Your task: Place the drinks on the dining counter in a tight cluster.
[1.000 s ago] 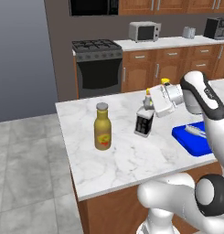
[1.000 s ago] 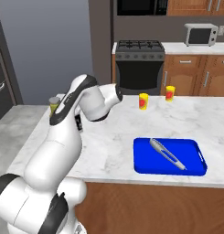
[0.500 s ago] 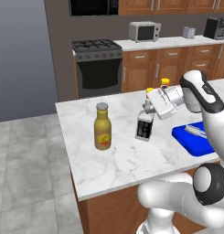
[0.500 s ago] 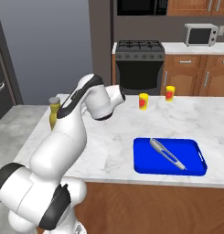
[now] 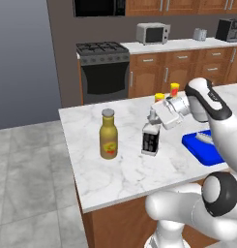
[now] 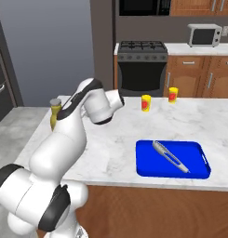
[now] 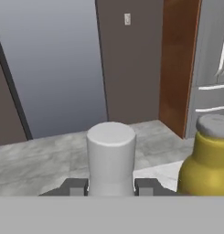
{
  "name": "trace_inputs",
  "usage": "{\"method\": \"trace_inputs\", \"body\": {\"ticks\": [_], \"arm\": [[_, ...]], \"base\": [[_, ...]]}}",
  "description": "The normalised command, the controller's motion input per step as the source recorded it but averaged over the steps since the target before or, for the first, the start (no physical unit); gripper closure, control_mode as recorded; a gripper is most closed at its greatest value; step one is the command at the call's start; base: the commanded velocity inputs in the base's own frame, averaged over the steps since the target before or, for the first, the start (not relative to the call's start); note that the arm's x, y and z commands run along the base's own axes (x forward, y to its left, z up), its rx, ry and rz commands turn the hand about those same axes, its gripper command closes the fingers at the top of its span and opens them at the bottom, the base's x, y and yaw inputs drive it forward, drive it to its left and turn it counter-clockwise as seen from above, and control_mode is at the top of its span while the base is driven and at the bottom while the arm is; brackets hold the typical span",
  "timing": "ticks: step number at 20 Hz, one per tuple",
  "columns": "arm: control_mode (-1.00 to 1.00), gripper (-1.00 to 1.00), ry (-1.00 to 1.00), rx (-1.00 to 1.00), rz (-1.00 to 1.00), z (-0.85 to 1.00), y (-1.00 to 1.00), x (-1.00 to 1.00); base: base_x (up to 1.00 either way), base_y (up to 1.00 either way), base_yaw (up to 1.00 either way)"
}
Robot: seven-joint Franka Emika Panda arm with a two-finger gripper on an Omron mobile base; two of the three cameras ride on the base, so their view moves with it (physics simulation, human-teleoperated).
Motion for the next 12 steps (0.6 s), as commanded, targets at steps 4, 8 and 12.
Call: {"method": "trace_inputs", "body": {"ticks": [4,8,12], "arm": [[-1.0,1.0,0.06,0.0,-0.01,-0.14,0.08,0.16],[-1.0,1.0,0.04,0.0,0.0,-0.17,0.1,0.14],[-1.0,1.0,0.0,0.0,0.0,-0.01,0.08,0.24]], "base": [[0.0,0.0,0.0],[0.0,0.0,0.0],[0.0,0.0,0.0]]}}
